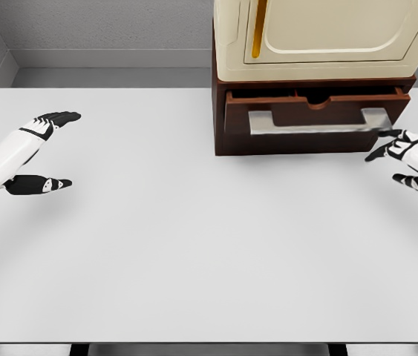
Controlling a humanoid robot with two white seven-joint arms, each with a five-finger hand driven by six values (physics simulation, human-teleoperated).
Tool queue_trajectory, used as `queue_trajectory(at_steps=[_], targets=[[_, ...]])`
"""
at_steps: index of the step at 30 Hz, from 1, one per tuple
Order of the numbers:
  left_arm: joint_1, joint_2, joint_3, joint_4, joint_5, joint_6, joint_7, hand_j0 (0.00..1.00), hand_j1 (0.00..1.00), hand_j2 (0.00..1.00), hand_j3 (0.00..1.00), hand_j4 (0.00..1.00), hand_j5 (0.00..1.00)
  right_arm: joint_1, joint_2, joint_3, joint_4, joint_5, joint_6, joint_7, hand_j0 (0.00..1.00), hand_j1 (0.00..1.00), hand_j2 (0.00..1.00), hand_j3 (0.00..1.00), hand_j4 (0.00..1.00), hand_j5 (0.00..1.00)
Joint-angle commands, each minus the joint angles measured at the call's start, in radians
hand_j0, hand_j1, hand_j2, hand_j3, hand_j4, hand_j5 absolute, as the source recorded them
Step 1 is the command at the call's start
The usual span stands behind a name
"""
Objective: Put the switch into the drawer with left arm, and close the drawer with right arm
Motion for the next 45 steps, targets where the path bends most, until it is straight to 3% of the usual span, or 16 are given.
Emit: queue_trajectory(at_steps=[1,12,17,27,45], targets=[[0.000,0.000,-0.003,0.001,0.007,0.002,0.000,1.00,1.00,1.00,1.00,1.00,1.00,0.000,0.017,0.062,-0.020,-0.092,-0.005,-0.001,0.70,0.70,0.70,0.70,0.70,0.70],[0.000,0.000,-0.003,0.001,0.007,0.002,0.000,1.00,1.00,1.00,1.00,1.00,1.00,-0.058,0.032,0.078,-0.005,-0.092,-0.005,-0.003,0.70,0.70,0.70,0.70,0.70,0.70],[0.000,0.000,-0.003,0.001,0.009,0.002,0.000,1.00,1.00,1.00,1.00,1.00,1.00,-0.057,0.015,0.067,-0.003,-0.102,-0.005,-0.006,0.59,0.59,0.59,0.59,0.59,0.59],[0.000,0.000,-0.002,0.007,0.007,0.002,0.000,1.00,1.00,1.00,1.00,1.00,1.00,-0.091,0.042,0.074,0.060,-0.099,-0.005,-0.006,0.61,0.61,0.61,0.61,0.61,0.61],[0.002,0.000,-0.002,0.002,0.009,0.002,0.000,1.00,1.00,1.00,1.00,1.00,1.00,-0.170,0.097,0.111,0.090,-0.095,-0.005,-0.004,0.61,0.61,0.61,0.61,0.61,0.61]])
